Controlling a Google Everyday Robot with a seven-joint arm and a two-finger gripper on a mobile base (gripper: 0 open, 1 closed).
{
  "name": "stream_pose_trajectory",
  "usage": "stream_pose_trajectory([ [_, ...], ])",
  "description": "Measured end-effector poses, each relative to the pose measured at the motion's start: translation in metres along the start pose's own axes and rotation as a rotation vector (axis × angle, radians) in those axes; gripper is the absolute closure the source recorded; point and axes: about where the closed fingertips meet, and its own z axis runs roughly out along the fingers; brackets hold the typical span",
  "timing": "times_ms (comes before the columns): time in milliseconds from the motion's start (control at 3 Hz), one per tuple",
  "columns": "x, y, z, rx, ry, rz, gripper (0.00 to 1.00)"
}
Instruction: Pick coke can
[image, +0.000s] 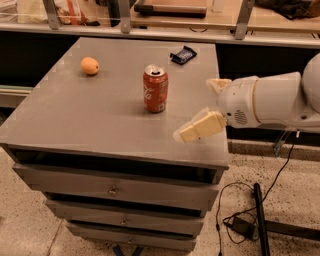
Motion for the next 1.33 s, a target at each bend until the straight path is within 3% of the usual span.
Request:
stream_pose_trajectory([
  [667, -0.024, -0.002, 0.068, -0.068, -0.152, -0.002, 0.0],
  [1333, -0.043, -0.013, 0.107, -0.082, -0.295, -0.003, 0.0],
])
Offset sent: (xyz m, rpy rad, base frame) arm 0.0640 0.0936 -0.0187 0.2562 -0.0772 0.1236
